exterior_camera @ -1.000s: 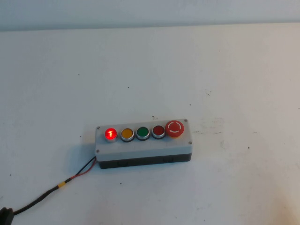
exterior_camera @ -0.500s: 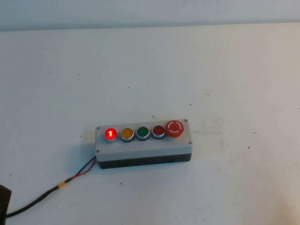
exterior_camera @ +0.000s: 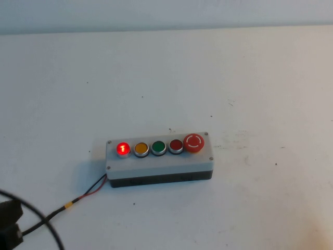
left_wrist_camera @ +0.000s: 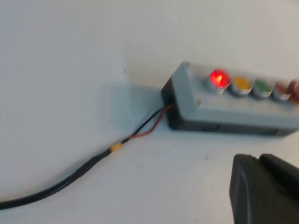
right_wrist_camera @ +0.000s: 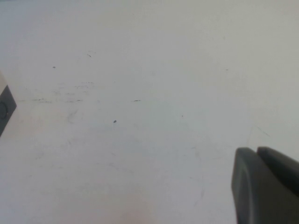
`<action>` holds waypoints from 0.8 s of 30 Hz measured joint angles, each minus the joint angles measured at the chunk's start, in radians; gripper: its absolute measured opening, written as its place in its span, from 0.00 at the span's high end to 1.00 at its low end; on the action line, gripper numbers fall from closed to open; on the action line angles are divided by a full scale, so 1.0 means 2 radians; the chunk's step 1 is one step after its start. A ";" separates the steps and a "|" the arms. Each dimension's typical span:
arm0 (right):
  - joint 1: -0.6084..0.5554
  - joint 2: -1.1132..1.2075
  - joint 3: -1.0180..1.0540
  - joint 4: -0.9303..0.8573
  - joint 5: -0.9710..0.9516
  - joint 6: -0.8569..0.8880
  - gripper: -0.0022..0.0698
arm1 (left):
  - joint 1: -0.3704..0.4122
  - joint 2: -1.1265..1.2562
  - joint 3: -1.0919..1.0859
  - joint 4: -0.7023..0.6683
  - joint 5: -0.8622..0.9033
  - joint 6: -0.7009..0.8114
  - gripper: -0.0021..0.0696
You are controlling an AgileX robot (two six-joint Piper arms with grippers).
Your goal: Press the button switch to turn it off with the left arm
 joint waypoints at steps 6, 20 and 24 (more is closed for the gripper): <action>0.000 0.000 0.000 0.000 0.000 0.000 0.99 | 0.000 0.199 -0.144 0.028 0.135 0.111 0.98; 0.000 0.000 0.000 0.000 0.000 0.000 0.99 | -0.096 0.549 -0.400 0.057 0.174 0.169 0.98; 0.000 0.000 0.000 0.000 0.000 0.000 0.99 | -0.120 0.616 -0.475 0.068 0.205 0.165 0.98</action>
